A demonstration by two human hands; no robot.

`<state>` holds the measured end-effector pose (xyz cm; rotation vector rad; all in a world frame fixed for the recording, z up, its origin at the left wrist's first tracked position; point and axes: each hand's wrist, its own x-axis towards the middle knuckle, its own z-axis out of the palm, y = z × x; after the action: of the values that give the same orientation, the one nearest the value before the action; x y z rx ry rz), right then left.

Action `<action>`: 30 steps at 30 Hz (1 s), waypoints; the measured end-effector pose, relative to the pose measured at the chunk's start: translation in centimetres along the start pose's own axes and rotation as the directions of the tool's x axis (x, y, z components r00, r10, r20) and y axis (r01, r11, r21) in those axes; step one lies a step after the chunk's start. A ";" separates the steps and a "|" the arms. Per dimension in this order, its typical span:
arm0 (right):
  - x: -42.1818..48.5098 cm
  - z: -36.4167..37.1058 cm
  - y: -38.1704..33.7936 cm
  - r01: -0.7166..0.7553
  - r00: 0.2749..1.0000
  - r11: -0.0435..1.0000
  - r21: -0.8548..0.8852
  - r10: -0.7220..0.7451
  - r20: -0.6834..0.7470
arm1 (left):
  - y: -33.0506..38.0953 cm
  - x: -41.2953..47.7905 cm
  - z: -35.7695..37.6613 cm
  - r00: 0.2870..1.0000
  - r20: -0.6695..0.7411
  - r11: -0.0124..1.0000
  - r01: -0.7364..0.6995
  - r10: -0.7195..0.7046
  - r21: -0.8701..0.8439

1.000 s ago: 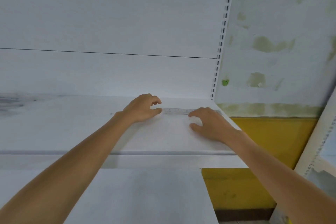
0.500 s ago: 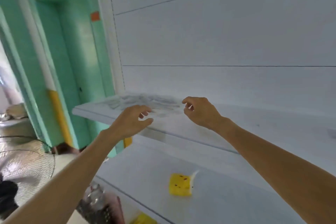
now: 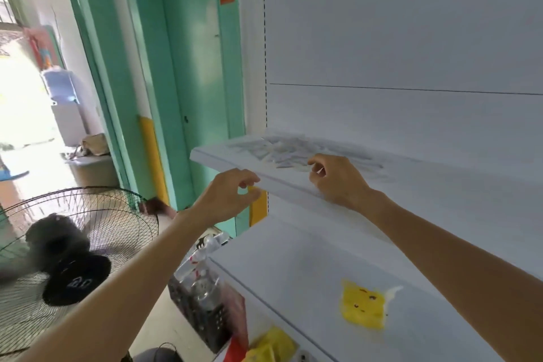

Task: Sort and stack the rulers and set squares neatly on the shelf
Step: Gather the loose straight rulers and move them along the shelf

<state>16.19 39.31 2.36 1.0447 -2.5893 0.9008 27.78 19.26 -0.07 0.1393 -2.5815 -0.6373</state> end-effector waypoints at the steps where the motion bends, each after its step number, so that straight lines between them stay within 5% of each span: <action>1: 0.9 0.3 0.2 -0.004 1.000 1.000 -0.003 0.004 -0.004 | -0.5 0.5 0.2 1.000 0.007 1.000 -0.002 0.002 0.001; 17: 17.4 2.6 5.9 -0.101 0.994 0.989 -0.104 0.098 -0.039 | -10.0 17.1 1.0 0.999 0.011 0.995 -0.037 0.036 0.092; 24: 19.6 4.7 7.7 -0.217 0.965 0.940 -0.265 0.247 0.083 | -15.4 21.4 2.8 0.985 -0.019 0.967 0.169 -0.169 0.189; 30: 21.2 6.1 8.0 -0.319 0.938 0.915 -0.247 0.342 0.054 | -17.6 25.0 2.8 0.965 0.178 0.941 0.131 -0.193 0.311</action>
<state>-4.54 28.20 2.26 0.6104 -2.9212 0.5945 4.15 -0.36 0.16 0.4100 -2.8776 -0.3275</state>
